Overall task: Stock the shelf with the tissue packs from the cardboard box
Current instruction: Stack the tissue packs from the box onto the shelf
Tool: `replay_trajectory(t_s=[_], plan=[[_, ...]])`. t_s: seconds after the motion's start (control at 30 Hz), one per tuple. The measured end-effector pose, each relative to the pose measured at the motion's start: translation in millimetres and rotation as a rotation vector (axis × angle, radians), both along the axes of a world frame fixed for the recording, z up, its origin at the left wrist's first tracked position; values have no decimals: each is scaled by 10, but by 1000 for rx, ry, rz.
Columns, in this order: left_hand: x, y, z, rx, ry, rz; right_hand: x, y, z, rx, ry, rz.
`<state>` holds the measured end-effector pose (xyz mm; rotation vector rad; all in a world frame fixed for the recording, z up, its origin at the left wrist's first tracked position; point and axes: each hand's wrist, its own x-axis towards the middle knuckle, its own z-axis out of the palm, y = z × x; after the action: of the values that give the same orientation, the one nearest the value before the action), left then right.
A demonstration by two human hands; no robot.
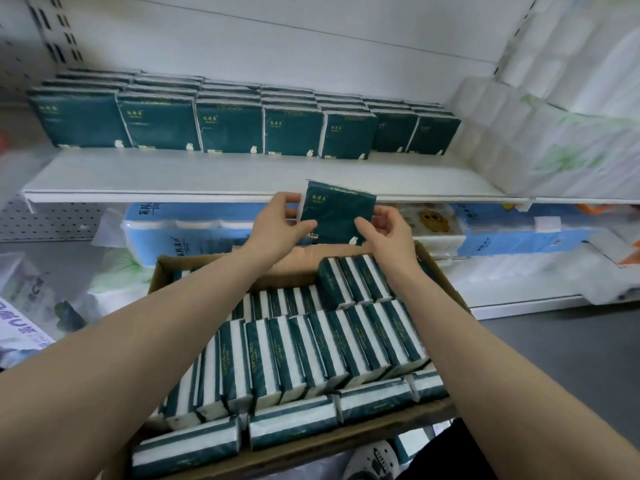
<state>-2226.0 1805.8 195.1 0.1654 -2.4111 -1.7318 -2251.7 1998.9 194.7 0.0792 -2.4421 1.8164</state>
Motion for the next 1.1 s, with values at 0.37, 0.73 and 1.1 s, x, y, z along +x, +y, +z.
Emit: replay_trajectory(t_s=[0.37, 0.73, 1.1], plan=[[-558, 429, 411, 13, 96, -9, -561, 316, 450, 11, 123, -81], [-1223, 845, 394, -221, 194, -31, -1135, 630, 414, 65, 150, -216], [-1916, 1074, 418, -256, 237, 22, -1912, 662, 495, 166, 172, -319]])
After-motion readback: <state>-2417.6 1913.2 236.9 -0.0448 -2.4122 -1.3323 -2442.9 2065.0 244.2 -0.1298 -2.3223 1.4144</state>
